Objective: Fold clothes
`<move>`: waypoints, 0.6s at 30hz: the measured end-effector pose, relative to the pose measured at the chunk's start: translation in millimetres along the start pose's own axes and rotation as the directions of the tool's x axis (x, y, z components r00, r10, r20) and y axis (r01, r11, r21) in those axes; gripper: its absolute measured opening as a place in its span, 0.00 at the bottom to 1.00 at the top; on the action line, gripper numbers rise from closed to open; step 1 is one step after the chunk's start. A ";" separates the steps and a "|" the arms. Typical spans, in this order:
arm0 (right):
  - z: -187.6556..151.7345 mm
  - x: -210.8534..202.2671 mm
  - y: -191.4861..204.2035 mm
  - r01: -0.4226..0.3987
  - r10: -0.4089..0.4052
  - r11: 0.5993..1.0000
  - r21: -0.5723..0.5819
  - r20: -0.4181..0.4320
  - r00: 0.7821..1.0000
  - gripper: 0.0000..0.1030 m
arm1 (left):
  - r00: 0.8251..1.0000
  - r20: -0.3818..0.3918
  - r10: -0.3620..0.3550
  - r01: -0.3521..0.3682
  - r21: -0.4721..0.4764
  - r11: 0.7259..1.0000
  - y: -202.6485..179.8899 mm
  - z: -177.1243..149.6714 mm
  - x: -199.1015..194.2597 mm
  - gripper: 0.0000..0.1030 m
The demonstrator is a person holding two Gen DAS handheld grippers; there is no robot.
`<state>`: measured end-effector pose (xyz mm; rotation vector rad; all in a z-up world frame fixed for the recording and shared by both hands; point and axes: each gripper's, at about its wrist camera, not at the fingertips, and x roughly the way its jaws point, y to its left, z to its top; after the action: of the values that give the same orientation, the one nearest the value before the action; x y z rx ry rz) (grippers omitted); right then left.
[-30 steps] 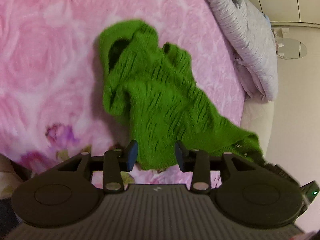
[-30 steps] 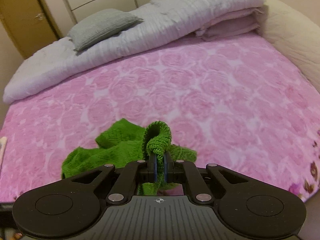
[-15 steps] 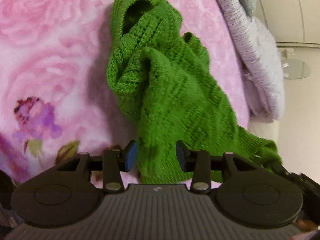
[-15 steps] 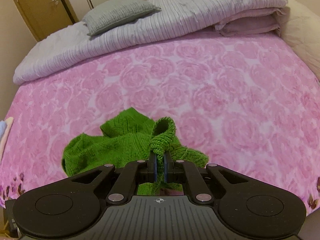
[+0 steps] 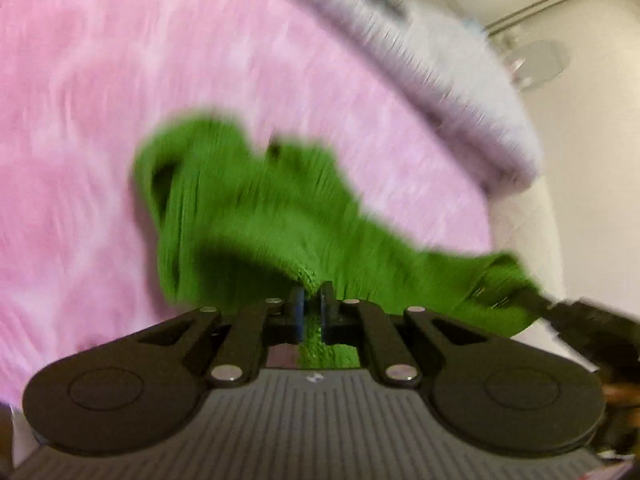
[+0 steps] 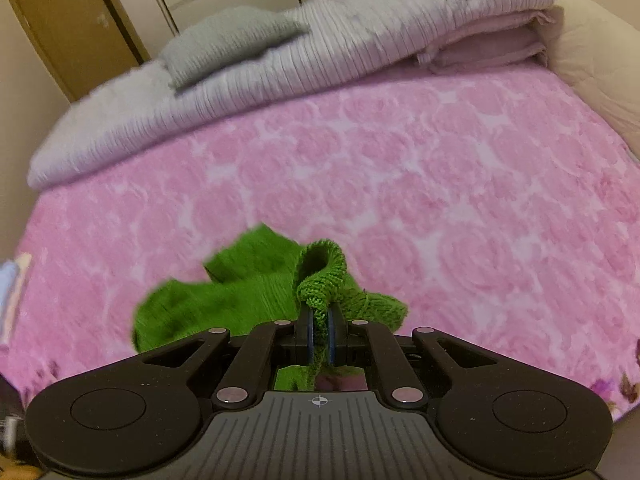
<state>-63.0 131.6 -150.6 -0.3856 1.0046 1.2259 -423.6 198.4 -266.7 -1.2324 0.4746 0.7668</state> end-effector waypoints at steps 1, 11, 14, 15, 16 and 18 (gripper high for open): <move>6.7 -4.1 4.4 -0.017 0.017 1.000 0.005 0.022 1.000 0.05 | 1.000 0.027 -0.008 0.008 0.009 1.000 -3.3 16.6 -15.0 0.04; 142.2 -54.9 69.1 -0.231 0.195 0.972 0.044 0.396 0.897 0.05 | 0.901 0.401 -0.166 0.044 0.297 0.954 -85.8 224.0 -151.3 0.00; 174.3 -79.9 90.6 -0.302 0.251 0.953 0.030 0.478 0.841 0.05 | 0.869 0.444 -0.220 0.069 0.331 0.941 -103.8 253.3 -190.7 0.00; 180.7 -85.7 98.1 -0.326 0.273 0.945 0.025 0.491 0.828 0.05 | 0.857 0.457 -0.237 0.077 0.341 0.937 -109.7 262.8 -203.7 0.00; 183.3 -90.2 106.4 -0.344 0.291 0.939 0.017 0.495 0.819 0.05 | 0.846 0.469 -0.254 0.084 0.352 0.932 -115.5 272.3 -216.8 0.00; 178.2 -96.2 123.5 -0.336 0.301 0.942 -0.020 0.496 0.814 0.05 | 0.854 0.450 -0.260 0.100 0.349 0.932 -115.0 279.3 -226.5 0.01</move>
<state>-98.6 246.0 54.2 0.1659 0.6731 1.4901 -510.8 390.3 46.5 -0.7301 0.0498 0.7726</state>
